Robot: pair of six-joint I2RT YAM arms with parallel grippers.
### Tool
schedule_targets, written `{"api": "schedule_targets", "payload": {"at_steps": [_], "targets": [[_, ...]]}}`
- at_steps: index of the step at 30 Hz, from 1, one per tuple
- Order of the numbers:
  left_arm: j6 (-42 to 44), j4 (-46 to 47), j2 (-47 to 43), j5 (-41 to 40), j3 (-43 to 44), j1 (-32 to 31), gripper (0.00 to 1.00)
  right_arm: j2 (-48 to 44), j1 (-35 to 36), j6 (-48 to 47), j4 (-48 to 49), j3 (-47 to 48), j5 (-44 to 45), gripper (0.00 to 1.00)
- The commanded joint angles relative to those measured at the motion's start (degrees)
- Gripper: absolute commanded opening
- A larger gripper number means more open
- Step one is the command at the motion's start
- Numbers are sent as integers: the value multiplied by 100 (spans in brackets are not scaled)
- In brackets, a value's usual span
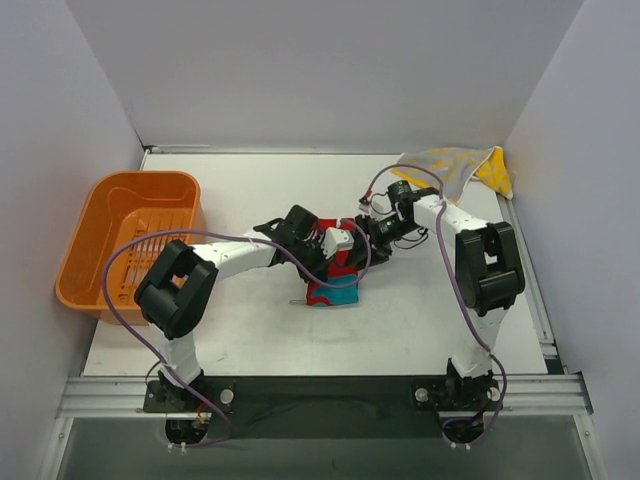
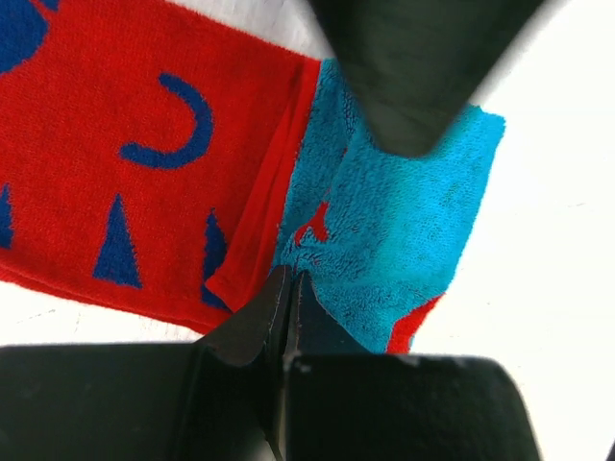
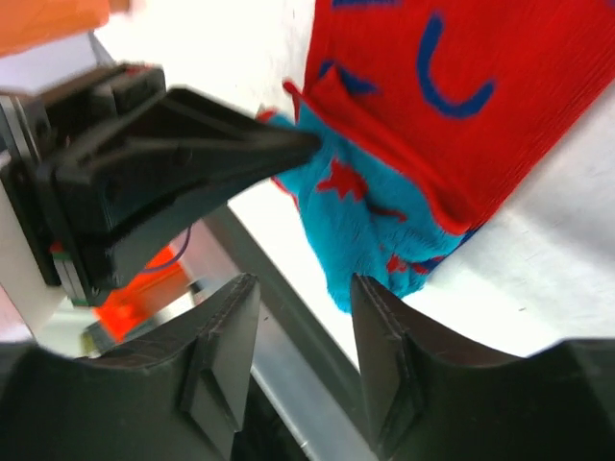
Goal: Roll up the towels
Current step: Roll the towel
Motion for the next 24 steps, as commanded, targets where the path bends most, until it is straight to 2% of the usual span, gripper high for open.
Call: {"api": "schedule_targets", "payload": {"at_steps": [1,9,16,21,24], "targets": [[95,26,164,-70,261,33,0,-130,106,220,-269,-239,-527,41],[139,27,191,-61,287,33,0,-6,54,624,-207,-293,-887,25],[86,44,129,-26,261,33,0,143,177,1152,-111,-248,-1020,22],[112,115,138,-8,226,33,0,608,204,933,-102,-494,-423,20],[174,123,155,-79,173,51,0,819,63,801,-146,-538,244,18]]}}
